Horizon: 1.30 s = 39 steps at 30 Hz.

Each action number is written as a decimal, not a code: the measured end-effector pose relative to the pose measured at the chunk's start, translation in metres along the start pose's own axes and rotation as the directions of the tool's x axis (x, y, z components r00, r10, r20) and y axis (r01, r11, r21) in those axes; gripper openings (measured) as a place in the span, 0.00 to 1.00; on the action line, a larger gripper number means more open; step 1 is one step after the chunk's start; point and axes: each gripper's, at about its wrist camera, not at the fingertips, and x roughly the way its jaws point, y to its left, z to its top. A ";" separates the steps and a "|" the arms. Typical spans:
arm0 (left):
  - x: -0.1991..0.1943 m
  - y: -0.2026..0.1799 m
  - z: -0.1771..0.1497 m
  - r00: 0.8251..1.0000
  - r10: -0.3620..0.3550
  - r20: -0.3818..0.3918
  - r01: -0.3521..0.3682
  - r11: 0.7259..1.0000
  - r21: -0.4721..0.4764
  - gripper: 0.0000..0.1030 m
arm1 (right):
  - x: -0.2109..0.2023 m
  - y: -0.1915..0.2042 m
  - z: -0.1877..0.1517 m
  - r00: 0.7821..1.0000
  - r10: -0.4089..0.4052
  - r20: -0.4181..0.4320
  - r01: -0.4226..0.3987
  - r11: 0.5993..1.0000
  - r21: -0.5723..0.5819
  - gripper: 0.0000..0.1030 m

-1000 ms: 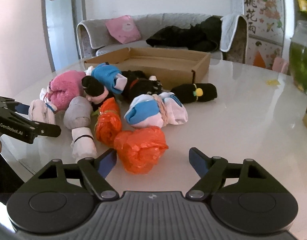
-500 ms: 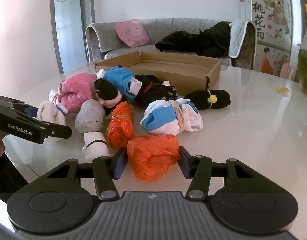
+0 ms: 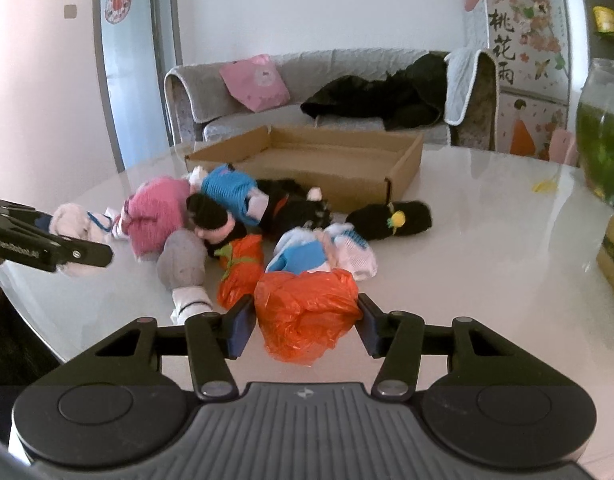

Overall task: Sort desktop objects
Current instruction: 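Grasp the grey sock bundle with the left gripper while the right grasps the orange bundle, then lower the grey bundle into the cardboard tray while the right drops the orange bundle there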

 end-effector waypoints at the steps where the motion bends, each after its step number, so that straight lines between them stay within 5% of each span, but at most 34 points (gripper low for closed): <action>1: -0.005 0.001 0.004 1.000 0.005 0.010 -0.005 1.000 0.004 0.83 | -0.001 -0.002 0.003 1.000 -0.001 0.006 0.001 1.000 0.003 0.48; 9: -0.030 0.024 0.064 0.994 0.043 0.096 -0.043 0.999 -0.002 0.83 | -0.011 -0.030 0.043 0.997 -0.020 0.076 0.016 0.998 0.057 0.48; 18: -0.013 0.043 0.164 0.988 0.049 0.149 -0.047 0.999 -0.012 0.83 | 0.008 -0.044 0.113 0.984 -0.018 0.176 0.012 0.999 0.031 0.48; 28: 0.067 0.047 0.242 0.997 0.026 0.067 -0.023 0.999 -0.037 0.83 | 0.069 -0.055 0.170 0.985 0.052 0.162 -0.063 0.996 0.064 0.48; 39: 0.186 0.048 0.235 0.994 -0.003 -0.108 -0.003 0.999 -0.054 0.83 | 0.166 -0.043 0.162 0.994 0.104 -0.021 -0.102 0.992 0.073 0.48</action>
